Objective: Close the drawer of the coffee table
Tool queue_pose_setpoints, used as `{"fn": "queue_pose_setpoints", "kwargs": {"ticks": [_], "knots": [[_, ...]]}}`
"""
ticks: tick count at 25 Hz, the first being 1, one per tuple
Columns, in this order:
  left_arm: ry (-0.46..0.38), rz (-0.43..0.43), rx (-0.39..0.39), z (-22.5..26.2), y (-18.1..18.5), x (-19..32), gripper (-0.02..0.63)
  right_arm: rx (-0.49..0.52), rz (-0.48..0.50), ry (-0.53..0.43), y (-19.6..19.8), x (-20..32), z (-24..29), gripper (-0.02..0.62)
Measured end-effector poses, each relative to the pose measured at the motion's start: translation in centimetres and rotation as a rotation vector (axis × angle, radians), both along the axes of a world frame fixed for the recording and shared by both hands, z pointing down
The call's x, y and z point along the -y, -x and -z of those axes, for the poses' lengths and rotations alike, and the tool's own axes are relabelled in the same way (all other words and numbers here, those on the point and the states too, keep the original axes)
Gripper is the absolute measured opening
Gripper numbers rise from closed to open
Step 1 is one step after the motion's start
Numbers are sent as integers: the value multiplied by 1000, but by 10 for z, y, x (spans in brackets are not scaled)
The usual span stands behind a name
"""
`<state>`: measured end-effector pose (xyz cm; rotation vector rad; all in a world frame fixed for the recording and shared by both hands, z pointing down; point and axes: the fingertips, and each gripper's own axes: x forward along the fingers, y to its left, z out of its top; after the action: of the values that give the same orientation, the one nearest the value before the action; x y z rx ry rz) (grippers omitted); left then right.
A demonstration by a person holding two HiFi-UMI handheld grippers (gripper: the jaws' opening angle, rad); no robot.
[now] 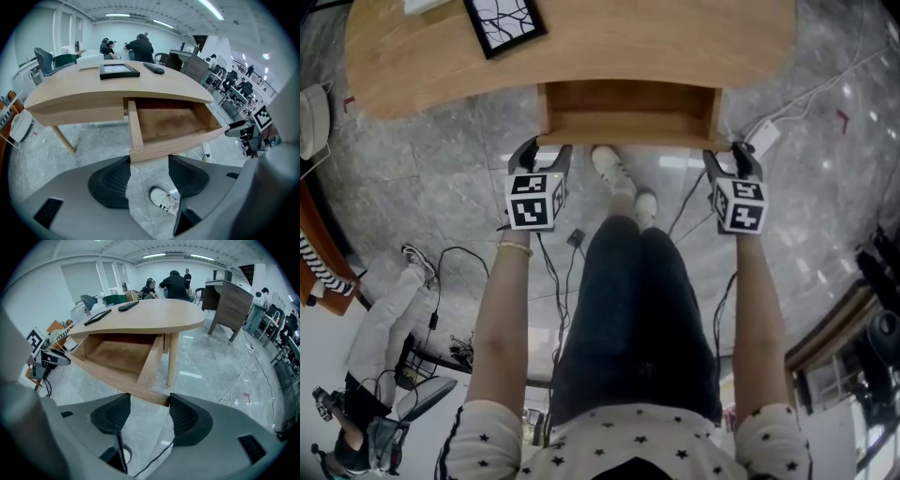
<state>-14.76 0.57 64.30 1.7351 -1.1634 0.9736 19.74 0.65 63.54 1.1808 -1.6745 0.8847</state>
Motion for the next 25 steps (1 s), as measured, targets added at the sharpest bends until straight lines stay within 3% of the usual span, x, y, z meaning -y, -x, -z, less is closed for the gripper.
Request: {"fn": "queue_pose_setpoints", "kwargs": {"ticks": [11, 25], "knots": [[-15, -5, -33, 2, 0, 12, 261, -34, -14, -12, 0, 12, 2, 268], [-8, -16, -20, 3, 0, 20, 256, -38, -18, -18, -2, 20, 3, 267]]}}
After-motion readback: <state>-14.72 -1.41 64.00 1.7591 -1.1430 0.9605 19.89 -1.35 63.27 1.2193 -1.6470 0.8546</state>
